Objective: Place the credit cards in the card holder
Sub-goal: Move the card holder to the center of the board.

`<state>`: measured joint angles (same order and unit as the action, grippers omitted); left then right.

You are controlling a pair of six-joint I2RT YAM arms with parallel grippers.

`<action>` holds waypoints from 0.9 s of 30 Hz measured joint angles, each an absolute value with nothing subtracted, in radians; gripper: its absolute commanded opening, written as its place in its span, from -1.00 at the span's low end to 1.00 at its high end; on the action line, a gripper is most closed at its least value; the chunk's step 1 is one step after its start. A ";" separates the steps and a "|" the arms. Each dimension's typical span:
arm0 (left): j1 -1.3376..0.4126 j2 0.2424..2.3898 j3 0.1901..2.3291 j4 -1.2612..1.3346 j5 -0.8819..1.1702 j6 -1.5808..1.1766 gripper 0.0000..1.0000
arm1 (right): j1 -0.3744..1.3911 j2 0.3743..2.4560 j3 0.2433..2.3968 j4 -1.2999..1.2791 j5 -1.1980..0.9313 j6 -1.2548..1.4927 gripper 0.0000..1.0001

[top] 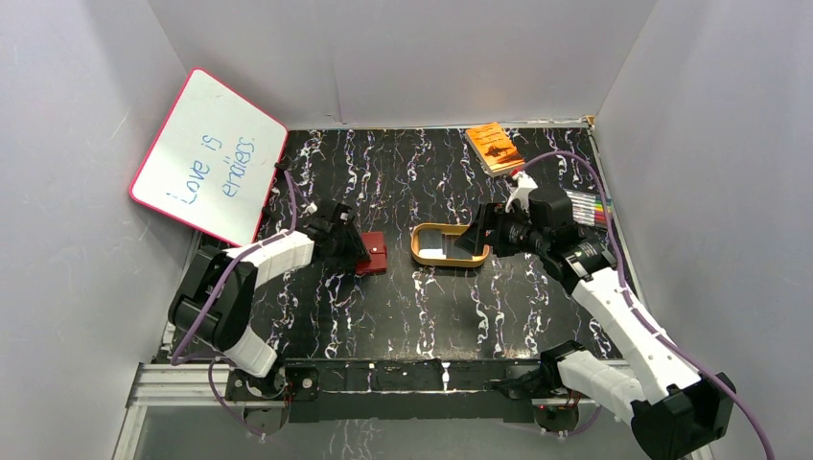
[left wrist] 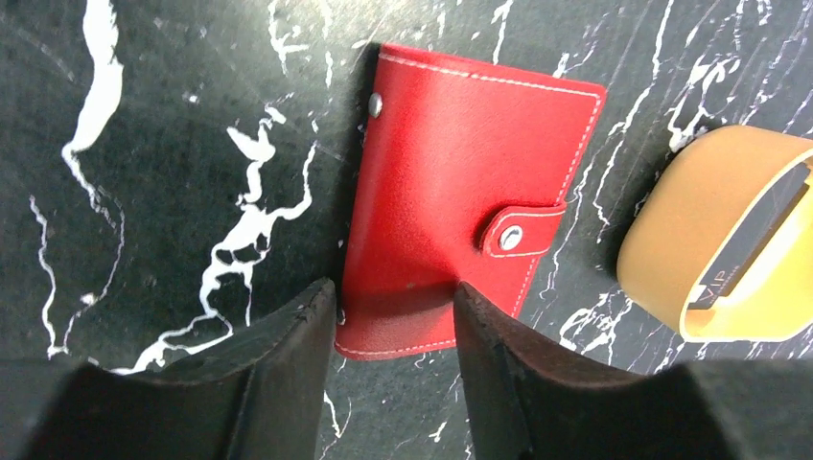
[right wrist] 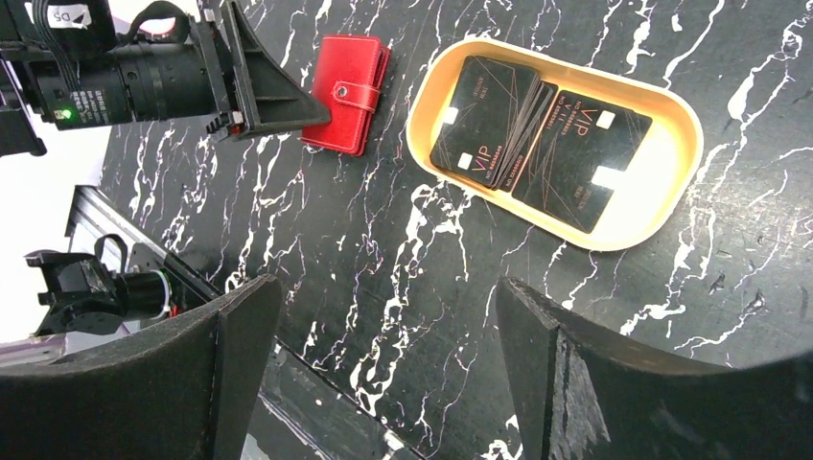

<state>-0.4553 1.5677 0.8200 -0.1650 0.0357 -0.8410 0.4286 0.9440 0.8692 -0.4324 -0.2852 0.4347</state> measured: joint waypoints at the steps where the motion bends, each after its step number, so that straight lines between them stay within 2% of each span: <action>1: -0.455 1.575 0.825 -0.162 0.042 -0.838 -0.22 | 0.431 0.948 0.869 -0.430 -0.287 0.435 0.79; 5: -0.455 1.582 0.824 -0.155 0.044 -0.830 -0.47 | 0.449 0.966 0.869 -0.418 -0.288 0.439 0.78; 12: -0.496 1.564 0.786 -0.107 0.048 -0.837 -0.70 | 0.532 0.991 0.869 -0.398 -0.263 0.457 0.75; 22: -0.640 1.424 0.638 -0.075 0.047 -0.919 -0.89 | 0.802 1.080 0.869 -0.355 -0.113 0.557 0.65; 27: -0.688 1.258 0.513 -0.112 0.043 -0.992 -0.91 | 0.921 1.177 0.869 -0.324 -0.033 0.632 0.51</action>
<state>-0.6884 1.2579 0.5129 -0.1116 0.0425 -0.9920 0.9211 1.1774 0.8692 -0.3244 -0.0330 0.6319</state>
